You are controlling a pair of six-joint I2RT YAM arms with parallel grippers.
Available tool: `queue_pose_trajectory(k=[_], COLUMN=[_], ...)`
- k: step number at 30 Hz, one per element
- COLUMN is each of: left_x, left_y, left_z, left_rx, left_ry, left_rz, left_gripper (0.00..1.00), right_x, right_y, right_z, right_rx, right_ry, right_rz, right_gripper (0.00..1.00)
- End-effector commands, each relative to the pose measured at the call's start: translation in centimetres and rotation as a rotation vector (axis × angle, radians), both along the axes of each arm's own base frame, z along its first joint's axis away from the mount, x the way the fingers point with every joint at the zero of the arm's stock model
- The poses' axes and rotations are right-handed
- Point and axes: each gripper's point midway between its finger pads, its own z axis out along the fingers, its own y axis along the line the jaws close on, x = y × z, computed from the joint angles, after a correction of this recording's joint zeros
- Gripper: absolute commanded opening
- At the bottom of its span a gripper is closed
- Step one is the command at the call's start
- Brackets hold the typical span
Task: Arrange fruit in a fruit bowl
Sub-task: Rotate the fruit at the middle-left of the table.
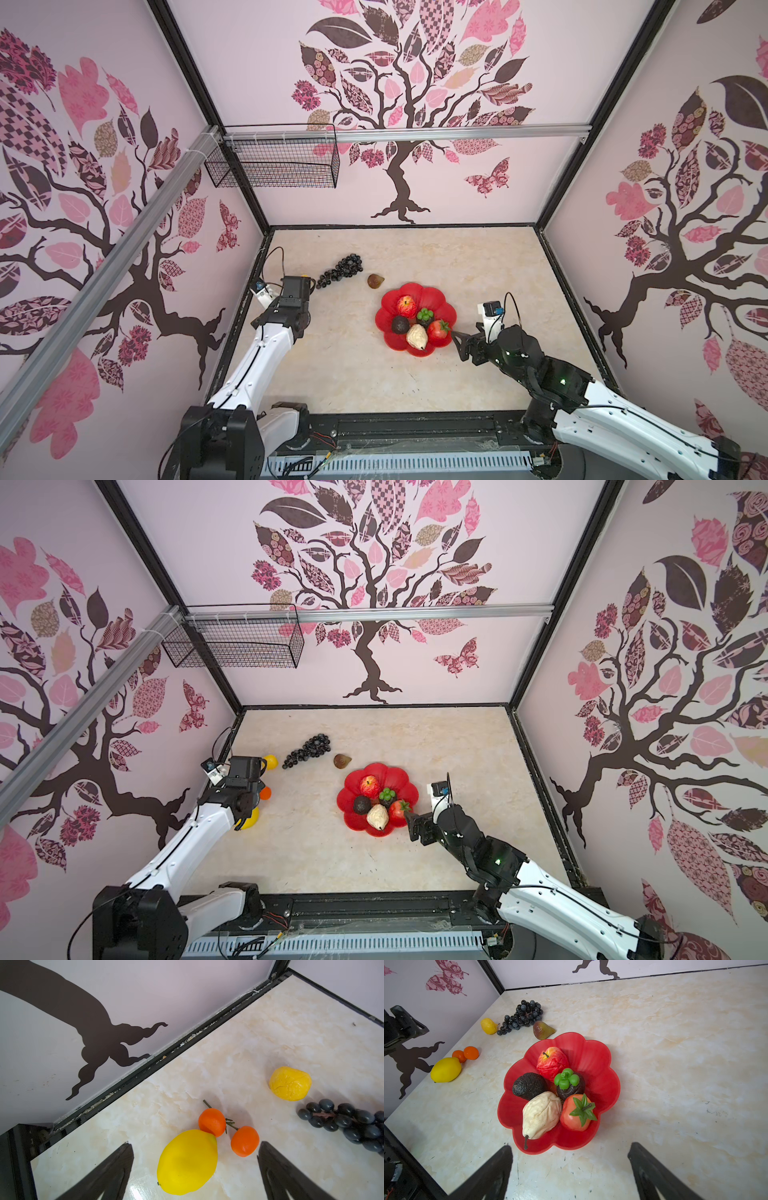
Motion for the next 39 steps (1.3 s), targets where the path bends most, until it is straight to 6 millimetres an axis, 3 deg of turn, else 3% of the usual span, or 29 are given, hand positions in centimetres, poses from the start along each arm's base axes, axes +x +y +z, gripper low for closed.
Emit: queue_pose_trajectory(k=[1,5,8,16,22,32,36,39], left_x=[-1.3,-1.8,-1.6,-1.5,-0.2,1.6,1.5,1.0], left_y=[-0.2,0.1,0.4,0.9,-0.8,-4.9,-6.6,-6.4], left_z=[-3.1,-4.8,-6.6,-8.0,-9.6,-9.5,-9.7,-10.2], left_rx=[-0.056,-0.082,-0.234,-0.254,-0.356,-0.411,-0.394,-0.383], left_ry=[0.082,0.098,0.062,0.088,0.095,0.109,0.148,0.169], left_rz=[0.019,0.027,0.057,0.079,0.014,-0.176,-0.235,-0.226], left_gripper=[0.97,0.98,0.98,0.98,0.97,0.86,0.86,0.89], right_x=[0.0,-0.1,-0.1,-0.1,-0.1,0.0,0.1,0.1], right_y=[0.3,0.3,0.2,0.1,0.1,0.6,0.7,0.7], right_z=[0.7,0.5,0.6,0.7,0.5,0.1,-0.1,-0.1], right_rx=[0.029,0.028,0.034,0.032,0.028,0.013,0.007,0.005], right_ry=[-0.010,-0.007,-0.012,-0.014,-0.006,0.015,0.018,0.020], right_rz=[0.010,0.011,0.009,0.005,0.006,0.019,0.020,0.020], right_gripper=[0.91,0.91,0.91,0.92,0.92,0.92,0.92,0.92])
